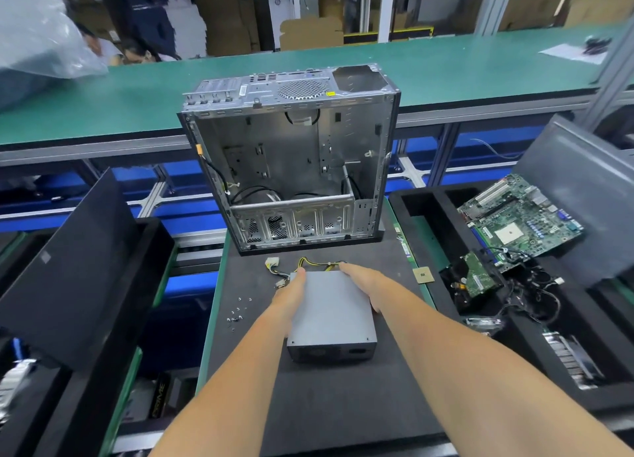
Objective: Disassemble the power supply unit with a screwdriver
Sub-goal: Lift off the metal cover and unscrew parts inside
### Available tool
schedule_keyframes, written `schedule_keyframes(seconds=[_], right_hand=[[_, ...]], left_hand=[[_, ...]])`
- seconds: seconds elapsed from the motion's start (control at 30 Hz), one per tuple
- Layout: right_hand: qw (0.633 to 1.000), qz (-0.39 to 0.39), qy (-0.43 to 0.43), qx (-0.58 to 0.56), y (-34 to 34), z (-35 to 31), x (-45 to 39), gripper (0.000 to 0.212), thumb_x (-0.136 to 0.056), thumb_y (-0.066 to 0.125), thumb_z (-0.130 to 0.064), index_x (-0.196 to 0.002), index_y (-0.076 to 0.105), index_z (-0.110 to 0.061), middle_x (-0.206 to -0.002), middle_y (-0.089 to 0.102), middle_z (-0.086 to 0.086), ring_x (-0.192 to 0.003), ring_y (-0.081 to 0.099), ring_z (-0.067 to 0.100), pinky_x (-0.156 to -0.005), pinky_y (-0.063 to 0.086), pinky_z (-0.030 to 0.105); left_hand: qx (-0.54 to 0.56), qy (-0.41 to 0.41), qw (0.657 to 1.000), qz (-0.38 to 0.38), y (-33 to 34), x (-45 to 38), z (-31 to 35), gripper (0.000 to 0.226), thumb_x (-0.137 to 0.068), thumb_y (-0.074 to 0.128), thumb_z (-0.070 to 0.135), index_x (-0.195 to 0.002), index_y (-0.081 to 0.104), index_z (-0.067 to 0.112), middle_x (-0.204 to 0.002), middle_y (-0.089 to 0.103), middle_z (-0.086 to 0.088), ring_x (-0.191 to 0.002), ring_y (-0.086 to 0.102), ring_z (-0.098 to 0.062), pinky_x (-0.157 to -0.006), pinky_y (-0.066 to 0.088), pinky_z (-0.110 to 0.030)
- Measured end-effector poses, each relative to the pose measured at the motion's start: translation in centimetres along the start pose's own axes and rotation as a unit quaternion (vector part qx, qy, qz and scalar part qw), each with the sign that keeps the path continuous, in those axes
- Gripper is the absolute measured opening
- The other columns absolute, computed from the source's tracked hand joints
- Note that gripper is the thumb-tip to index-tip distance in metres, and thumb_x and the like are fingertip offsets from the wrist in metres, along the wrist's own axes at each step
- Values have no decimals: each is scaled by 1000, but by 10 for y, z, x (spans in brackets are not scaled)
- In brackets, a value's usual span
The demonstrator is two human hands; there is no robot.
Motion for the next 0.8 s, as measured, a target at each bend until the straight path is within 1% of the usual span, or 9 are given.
schedule_keyframes(seconds=[0.13, 0.27, 0.4, 0.47, 0.57, 0.6, 0.67, 0.73, 0.8], right_hand=[[1000, 12, 2, 4, -2, -3, 2, 54, -80, 64, -42, -123, 60, -10, -122, 64, 11, -108, 64, 31, -100, 50, 44], [999, 15, 9, 27, -4, -9, 7, 58, -77, 56, -36, -128, 57, -9, -131, 60, 12, -112, 61, 33, -102, 47, 45], [1000, 20, 15, 13, -5, -9, 12, 49, -80, 58, -34, -123, 60, -10, -115, 69, 10, -88, 68, 27, -80, 53, 33], [1000, 20, 15, 5, -3, -9, 12, 53, -86, 61, -44, -125, 54, -9, -113, 65, 8, -90, 65, 23, -75, 52, 30], [999, 51, 8, -2, -6, -12, 8, 54, -91, 54, -49, -125, 51, -7, -126, 58, 7, -105, 58, 23, -94, 47, 33], [997, 73, -3, -6, -9, -14, 3, 41, -92, 50, -42, -114, 54, -8, -119, 60, 7, -101, 59, 23, -95, 48, 32], [993, 111, -17, 23, -15, -17, 0, 20, -97, 40, -26, -82, 48, -15, -92, 53, 4, -80, 52, 18, -76, 44, 23], [996, 86, 1, 27, -12, -18, -5, 33, -101, 32, -16, -69, 32, -21, -76, 36, -1, -67, 40, 17, -63, 35, 22], [991, 76, -23, 109, -12, -25, -5, 32, -100, 40, -12, -69, 37, -20, -74, 39, 1, -76, 46, 28, -64, 41, 28]], left_hand=[[13, 9, 1000, 21, 0, 0, 6, 78, -87, 43, 66, -148, 26, 19, -148, 37, -2, -132, 40, -27, -110, 34, -45], [-2, 10, 999, 40, 1, 1, 12, 76, -91, 39, 62, -149, 23, 15, -153, 29, -3, -137, 34, -27, -112, 30, -45], [18, 8, 999, 30, 2, 3, 12, 76, -89, 41, 62, -148, 27, 15, -151, 33, -5, -135, 38, -30, -110, 33, -48], [22, 4, 999, 33, -3, 2, 11, 78, -88, 38, 66, -147, 29, 16, -150, 35, -6, -134, 39, -31, -110, 33, -48], [42, -26, 998, 47, -12, -1, 12, 79, -87, 35, 66, -146, 31, 13, -149, 38, -9, -133, 40, -33, -111, 31, -46], [43, -36, 997, 58, -17, -1, 14, 73, -88, 39, 59, -143, 36, 11, -144, 43, -9, -128, 45, -33, -108, 35, -43], [38, -50, 996, 60, -24, 0, 19, 45, -85, 47, 38, -119, 53, 8, -116, 60, -9, -103, 59, -30, -94, 45, -38], [5, -57, 997, 51, -28, 2, 24, 14, -82, 48, 21, -90, 51, 9, -80, 60, -7, -73, 61, -26, -74, 51, -32], [-27, -60, 997, 46, -32, 4, 27, 4, -80, 48, 13, -78, 47, 10, -58, 55, -6, -54, 59, -23, -57, 53, -32]])
Point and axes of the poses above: each hand's wrist, its own x-axis away from the middle knuckle, its own y-axis out of the palm, z = x × y, the point moved 8 cm from there along -x, towards the middle knuckle
